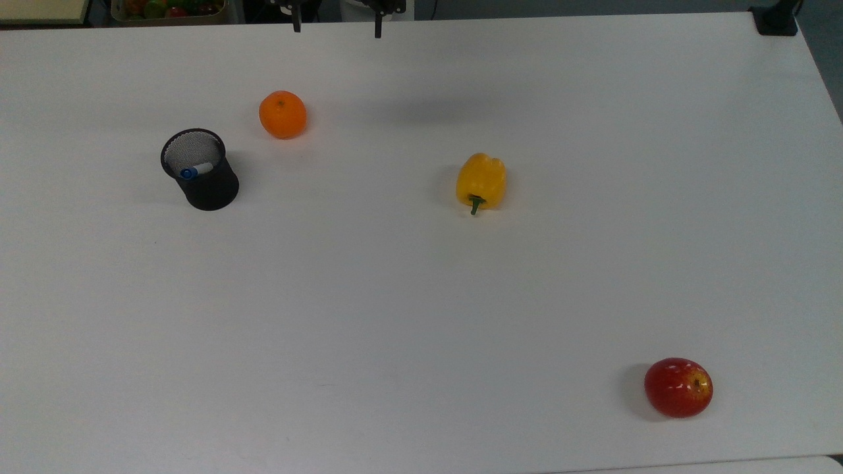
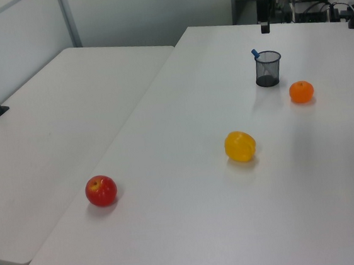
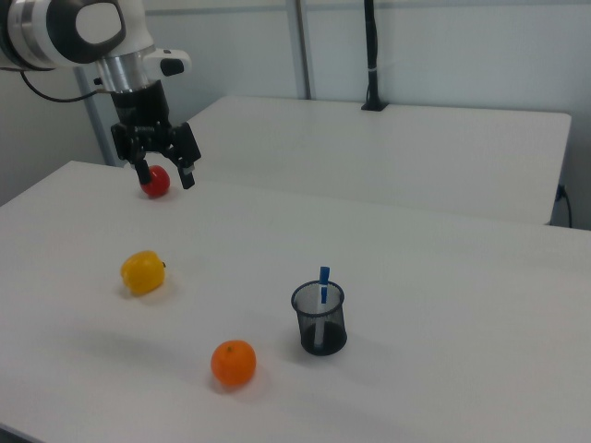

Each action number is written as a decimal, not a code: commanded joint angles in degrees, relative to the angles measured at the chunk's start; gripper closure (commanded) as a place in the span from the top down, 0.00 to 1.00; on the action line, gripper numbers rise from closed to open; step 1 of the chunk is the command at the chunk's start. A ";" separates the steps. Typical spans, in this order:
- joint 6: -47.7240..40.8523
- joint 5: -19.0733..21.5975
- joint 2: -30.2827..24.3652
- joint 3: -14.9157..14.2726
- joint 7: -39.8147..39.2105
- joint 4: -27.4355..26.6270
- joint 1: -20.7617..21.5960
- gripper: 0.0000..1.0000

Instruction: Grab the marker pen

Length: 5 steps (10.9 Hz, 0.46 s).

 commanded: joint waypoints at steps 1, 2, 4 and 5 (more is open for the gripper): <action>-2.09 1.06 -0.57 -0.49 -1.53 -0.06 0.27 1.00; -2.10 1.06 -0.57 -0.49 -1.53 -0.06 0.26 1.00; -2.10 1.06 -0.66 -0.49 -1.62 -0.06 0.26 1.00; -2.10 1.06 -0.66 -0.49 -2.05 -0.06 0.09 1.00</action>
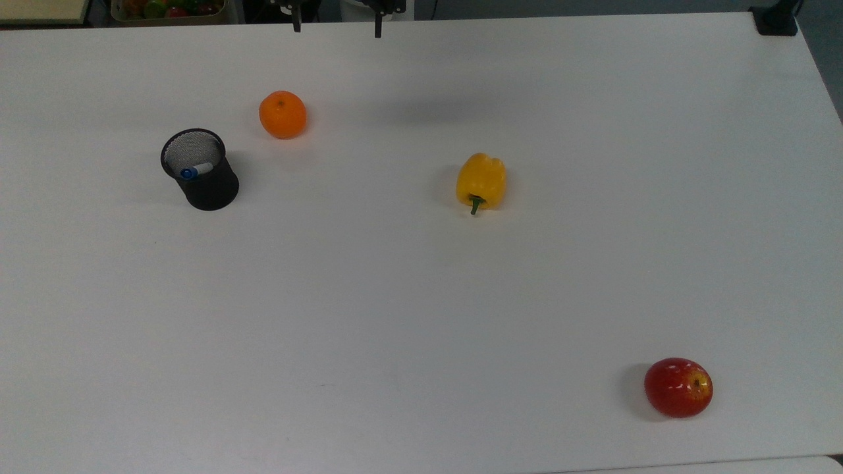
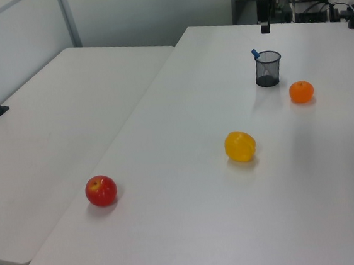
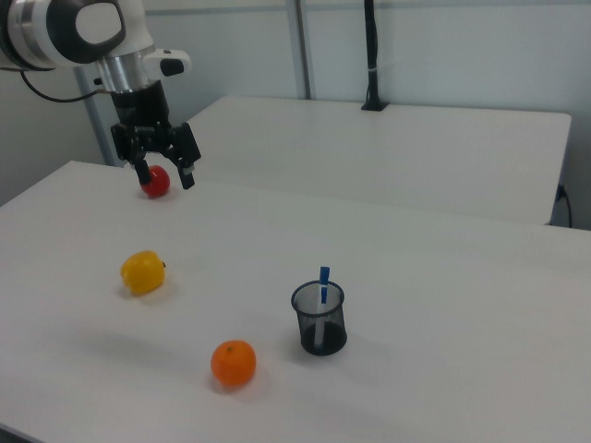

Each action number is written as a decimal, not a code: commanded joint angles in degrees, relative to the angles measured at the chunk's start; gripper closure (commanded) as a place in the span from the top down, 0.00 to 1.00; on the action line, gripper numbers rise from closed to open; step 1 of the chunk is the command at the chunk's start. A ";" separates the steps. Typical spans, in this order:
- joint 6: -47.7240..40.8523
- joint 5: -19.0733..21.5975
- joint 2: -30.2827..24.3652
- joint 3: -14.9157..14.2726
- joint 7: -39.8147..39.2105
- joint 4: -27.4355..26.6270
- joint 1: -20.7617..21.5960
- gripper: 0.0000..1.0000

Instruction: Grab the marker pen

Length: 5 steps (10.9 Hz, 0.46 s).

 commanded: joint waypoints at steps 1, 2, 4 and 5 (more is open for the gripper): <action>-2.03 1.06 -0.57 -0.49 -2.21 -0.05 0.09 1.00; -2.03 1.06 -0.57 -0.58 -2.47 -0.05 -0.52 1.00; -2.03 1.06 -0.57 -0.58 -5.18 0.21 -2.36 1.00; -2.03 1.06 -0.39 -0.58 -7.11 0.21 -3.68 1.00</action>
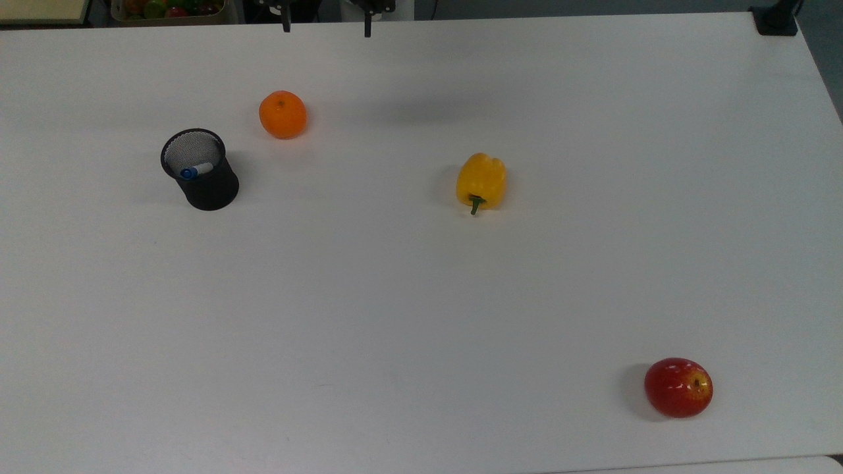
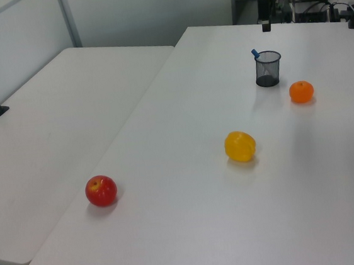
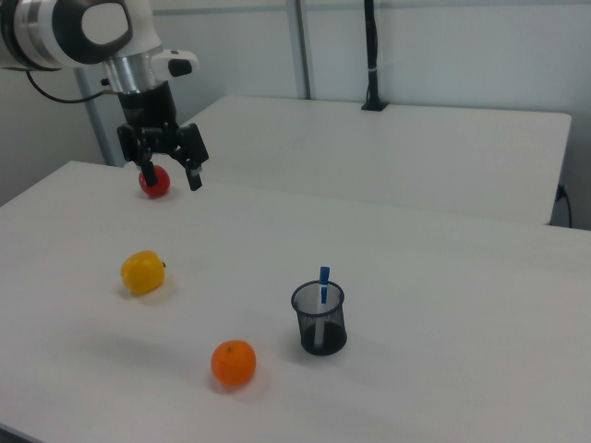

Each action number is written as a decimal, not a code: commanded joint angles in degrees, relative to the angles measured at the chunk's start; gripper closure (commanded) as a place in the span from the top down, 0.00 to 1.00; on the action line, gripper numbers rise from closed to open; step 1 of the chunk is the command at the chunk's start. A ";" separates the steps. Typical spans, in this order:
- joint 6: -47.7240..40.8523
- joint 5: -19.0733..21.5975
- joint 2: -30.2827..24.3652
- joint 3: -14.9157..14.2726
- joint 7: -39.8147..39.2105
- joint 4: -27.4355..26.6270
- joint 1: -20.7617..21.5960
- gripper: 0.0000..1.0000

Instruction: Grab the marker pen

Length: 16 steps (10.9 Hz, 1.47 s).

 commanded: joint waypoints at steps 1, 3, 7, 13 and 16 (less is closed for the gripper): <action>-1.84 0.89 -0.04 -0.53 -5.67 0.30 -3.33 1.00; -0.53 0.62 0.92 -0.53 -7.86 0.48 -6.75 1.00; 5.35 1.15 4.61 -0.53 -14.89 0.56 -13.17 1.00; 16.69 0.53 12.16 -0.53 -18.33 0.39 -17.14 1.00; 21.26 0.18 15.42 -0.53 -18.33 0.04 -18.19 0.93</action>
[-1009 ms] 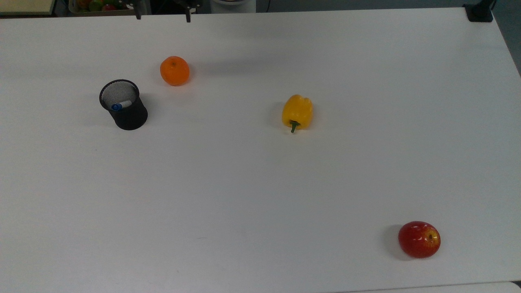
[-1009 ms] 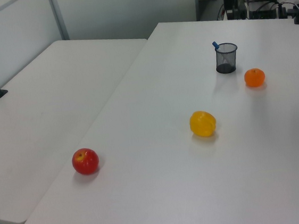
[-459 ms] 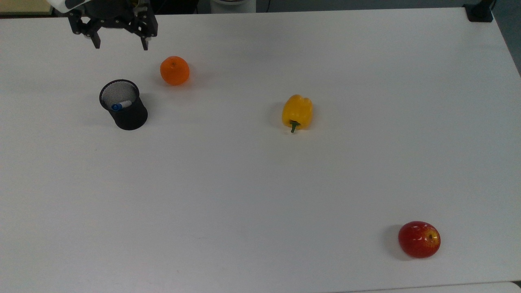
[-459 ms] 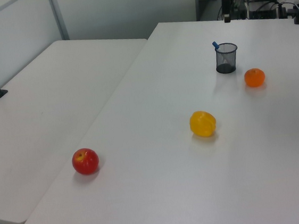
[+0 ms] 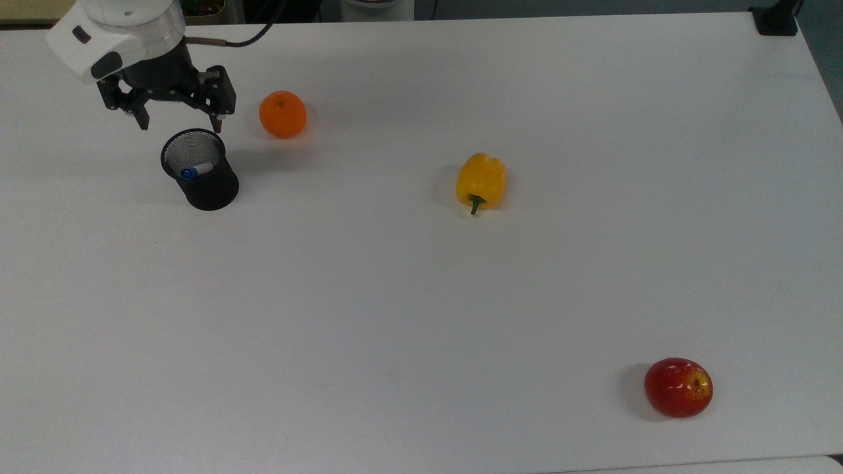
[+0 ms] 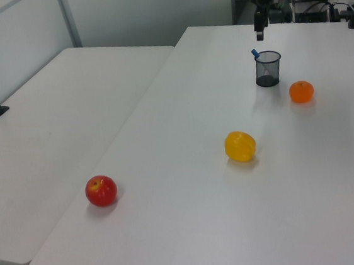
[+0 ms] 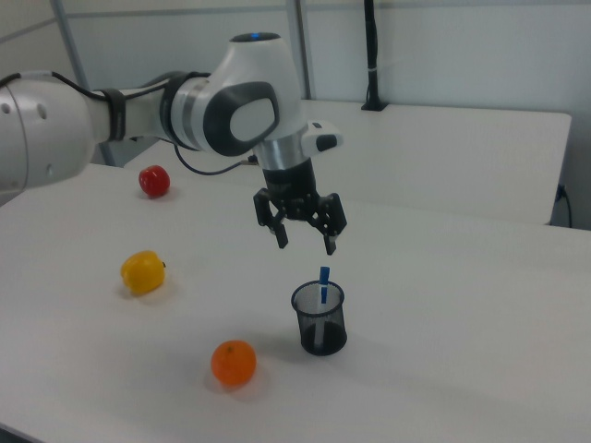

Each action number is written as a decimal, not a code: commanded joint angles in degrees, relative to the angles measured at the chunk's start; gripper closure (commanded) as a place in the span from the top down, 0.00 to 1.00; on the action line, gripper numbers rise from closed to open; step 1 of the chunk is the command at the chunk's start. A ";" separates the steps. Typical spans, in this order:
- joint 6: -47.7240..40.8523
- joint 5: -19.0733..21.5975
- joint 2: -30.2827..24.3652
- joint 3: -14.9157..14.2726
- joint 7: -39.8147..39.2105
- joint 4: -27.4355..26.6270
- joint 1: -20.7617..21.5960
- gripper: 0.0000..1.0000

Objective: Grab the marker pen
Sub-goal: 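Move the open gripper over the black mesh pen cup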

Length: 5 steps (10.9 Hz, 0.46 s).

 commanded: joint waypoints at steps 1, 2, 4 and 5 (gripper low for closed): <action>4.63 0.10 3.51 -0.12 -1.50 0.03 -0.81 0.86; 6.22 0.10 4.66 -0.12 -1.50 0.03 -0.81 0.78; 7.46 0.10 5.98 -0.12 -1.50 0.03 -0.81 0.63; 7.90 0.10 6.33 -0.12 -1.50 0.03 -0.72 0.52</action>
